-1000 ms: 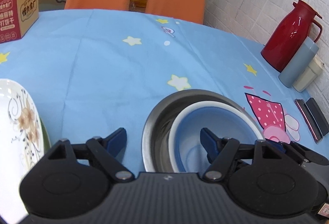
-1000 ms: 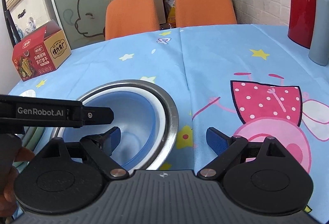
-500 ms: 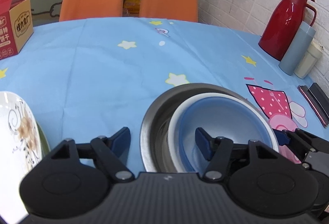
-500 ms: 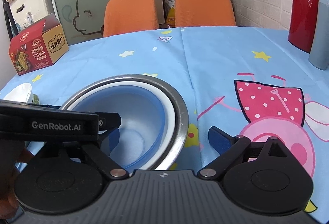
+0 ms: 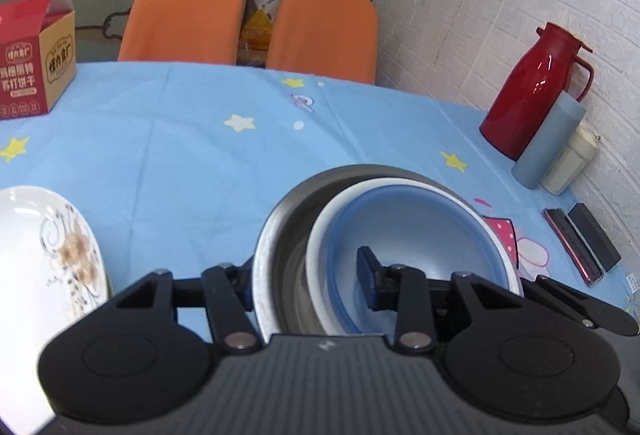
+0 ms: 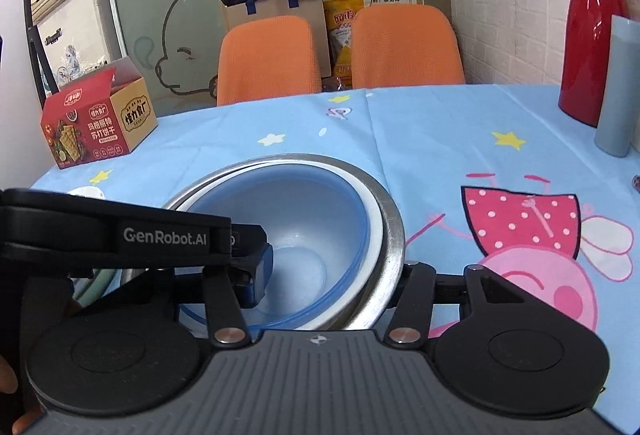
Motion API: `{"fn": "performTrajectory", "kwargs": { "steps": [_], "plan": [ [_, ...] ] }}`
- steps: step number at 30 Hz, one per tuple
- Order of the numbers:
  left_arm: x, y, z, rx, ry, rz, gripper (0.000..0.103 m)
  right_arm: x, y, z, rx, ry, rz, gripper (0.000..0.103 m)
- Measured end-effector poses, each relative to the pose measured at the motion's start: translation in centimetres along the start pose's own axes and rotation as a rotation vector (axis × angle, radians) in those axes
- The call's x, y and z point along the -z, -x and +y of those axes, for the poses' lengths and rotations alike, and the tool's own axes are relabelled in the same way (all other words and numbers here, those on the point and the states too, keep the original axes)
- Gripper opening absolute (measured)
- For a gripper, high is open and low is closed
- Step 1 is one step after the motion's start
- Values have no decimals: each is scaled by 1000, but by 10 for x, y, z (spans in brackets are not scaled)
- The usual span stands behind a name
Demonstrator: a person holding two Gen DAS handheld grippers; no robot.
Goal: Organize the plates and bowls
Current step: 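Lift the nested bowls onto the plate stack and open the right gripper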
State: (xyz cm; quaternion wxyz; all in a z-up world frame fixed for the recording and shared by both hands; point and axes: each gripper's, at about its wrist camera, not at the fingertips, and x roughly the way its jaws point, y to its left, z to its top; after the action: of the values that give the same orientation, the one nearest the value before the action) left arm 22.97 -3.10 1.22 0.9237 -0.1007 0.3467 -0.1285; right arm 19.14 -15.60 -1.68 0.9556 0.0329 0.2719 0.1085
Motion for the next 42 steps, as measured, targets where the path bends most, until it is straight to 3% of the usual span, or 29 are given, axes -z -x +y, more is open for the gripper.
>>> {"fn": "performTrajectory", "kwargs": {
  "steps": [4, 8, 13, 17, 27, 33, 35, 42],
  "plan": [
    [-13, 37, 24, -48, 13, -76, 35, -18, 8, 26, -46, 49, -52, 88],
    [-14, 71, 70, -156, 49, -117, 36, -29, 2, 70, -143, 103, -74, 90],
    [3, 93, 133, -268, 134, -88, 36, -21, -22, 132, -287, 148, -23, 90],
    [20, 98, 169, -295, 186, -61, 36, -6, -38, 164, -346, 173, 37, 90],
    [28, 84, 194, -261, 223, -42, 36, 2, -53, 182, -326, 215, 87, 90],
    [30, 83, 192, -256, 193, -59, 36, 6, -57, 185, -315, 238, 94, 94],
    [30, 85, 191, -264, 186, -78, 43, 7, -57, 189, -299, 272, 93, 102],
    [27, 102, 197, -245, 232, -139, 51, 5, -48, 193, -263, 291, 42, 103]
  ]
}}
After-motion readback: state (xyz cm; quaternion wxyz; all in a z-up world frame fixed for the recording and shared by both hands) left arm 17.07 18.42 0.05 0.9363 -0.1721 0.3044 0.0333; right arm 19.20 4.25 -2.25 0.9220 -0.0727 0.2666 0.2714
